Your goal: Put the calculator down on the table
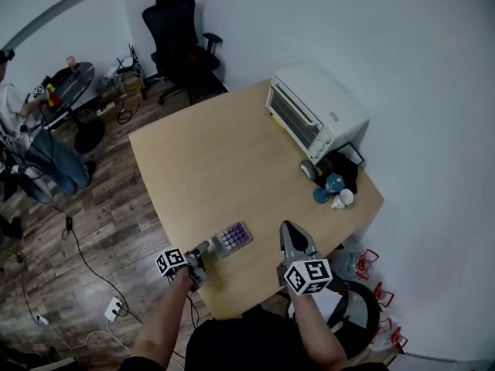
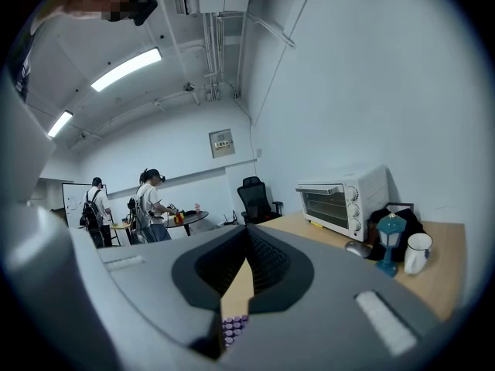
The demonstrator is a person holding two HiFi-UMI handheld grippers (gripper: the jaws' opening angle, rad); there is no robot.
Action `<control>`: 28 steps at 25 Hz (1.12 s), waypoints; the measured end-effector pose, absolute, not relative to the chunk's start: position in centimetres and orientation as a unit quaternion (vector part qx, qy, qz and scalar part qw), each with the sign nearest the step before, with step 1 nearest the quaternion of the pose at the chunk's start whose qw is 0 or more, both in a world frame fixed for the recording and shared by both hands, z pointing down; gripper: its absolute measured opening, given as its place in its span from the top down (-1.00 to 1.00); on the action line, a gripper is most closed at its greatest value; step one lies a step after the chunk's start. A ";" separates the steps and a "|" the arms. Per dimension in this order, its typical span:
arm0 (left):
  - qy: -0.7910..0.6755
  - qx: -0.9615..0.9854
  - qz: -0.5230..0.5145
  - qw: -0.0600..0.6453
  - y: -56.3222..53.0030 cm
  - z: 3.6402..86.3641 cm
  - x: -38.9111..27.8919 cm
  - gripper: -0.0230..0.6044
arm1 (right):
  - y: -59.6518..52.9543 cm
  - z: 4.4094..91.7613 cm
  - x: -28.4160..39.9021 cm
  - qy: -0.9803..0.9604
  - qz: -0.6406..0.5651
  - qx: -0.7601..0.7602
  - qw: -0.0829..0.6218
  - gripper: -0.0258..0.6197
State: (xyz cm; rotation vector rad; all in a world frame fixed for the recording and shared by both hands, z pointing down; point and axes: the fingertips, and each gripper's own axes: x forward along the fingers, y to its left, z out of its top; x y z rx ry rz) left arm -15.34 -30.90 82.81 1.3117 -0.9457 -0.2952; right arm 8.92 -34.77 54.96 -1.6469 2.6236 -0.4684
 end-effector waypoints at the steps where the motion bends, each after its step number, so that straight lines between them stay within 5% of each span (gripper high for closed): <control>1: -0.423 0.584 -0.136 0.679 -30.7 82.5 -15.9 0.21 | -34.8 55.0 8.8 0.838 -0.150 -0.525 0.006 0.89; 14: -0.446 0.637 -0.141 0.613 -31.4 77.2 -16.1 0.26 | -34.9 55.3 8.3 0.842 -0.157 -0.516 0.007 0.89; 28: -0.564 0.812 -0.070 0.132 -34.7 54.0 -16.5 0.24 | -34.8 54.9 8.0 0.847 -0.132 -0.515 -0.008 0.89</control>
